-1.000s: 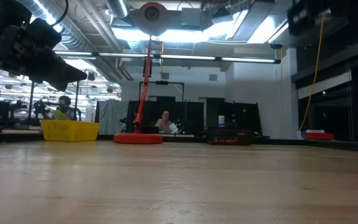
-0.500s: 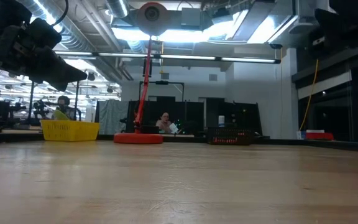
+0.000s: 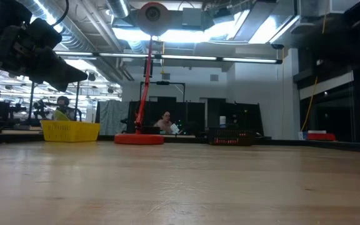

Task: Pick & Place School Supplies
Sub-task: Return to Home Position

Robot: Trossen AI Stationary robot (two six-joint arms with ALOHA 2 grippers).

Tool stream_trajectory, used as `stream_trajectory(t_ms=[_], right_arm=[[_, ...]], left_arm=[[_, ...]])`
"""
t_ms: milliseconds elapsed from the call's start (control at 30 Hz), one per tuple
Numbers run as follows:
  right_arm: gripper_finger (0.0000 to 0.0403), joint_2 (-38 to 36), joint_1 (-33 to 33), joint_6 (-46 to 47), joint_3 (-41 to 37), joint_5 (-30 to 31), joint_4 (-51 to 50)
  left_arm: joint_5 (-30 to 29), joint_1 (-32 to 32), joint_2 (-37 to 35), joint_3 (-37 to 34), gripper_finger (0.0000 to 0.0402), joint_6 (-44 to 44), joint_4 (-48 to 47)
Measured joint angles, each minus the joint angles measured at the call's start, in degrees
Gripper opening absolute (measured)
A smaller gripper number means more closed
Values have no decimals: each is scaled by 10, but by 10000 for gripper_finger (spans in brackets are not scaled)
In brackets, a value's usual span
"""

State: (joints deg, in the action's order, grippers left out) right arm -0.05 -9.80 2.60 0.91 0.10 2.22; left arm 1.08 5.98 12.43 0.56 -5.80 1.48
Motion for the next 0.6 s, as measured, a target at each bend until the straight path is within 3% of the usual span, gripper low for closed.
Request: stream_trajectory(t_ms=[133, 600], right_arm=[[112, 0, 0, 12, 0, 65, -4], [112, 1, 0, 12, 0, 69, -4]], left_arm=[[0, 0, 0, 0, 11, 0, 0], [0, 0, 0, 0, 11, 0, 0]])
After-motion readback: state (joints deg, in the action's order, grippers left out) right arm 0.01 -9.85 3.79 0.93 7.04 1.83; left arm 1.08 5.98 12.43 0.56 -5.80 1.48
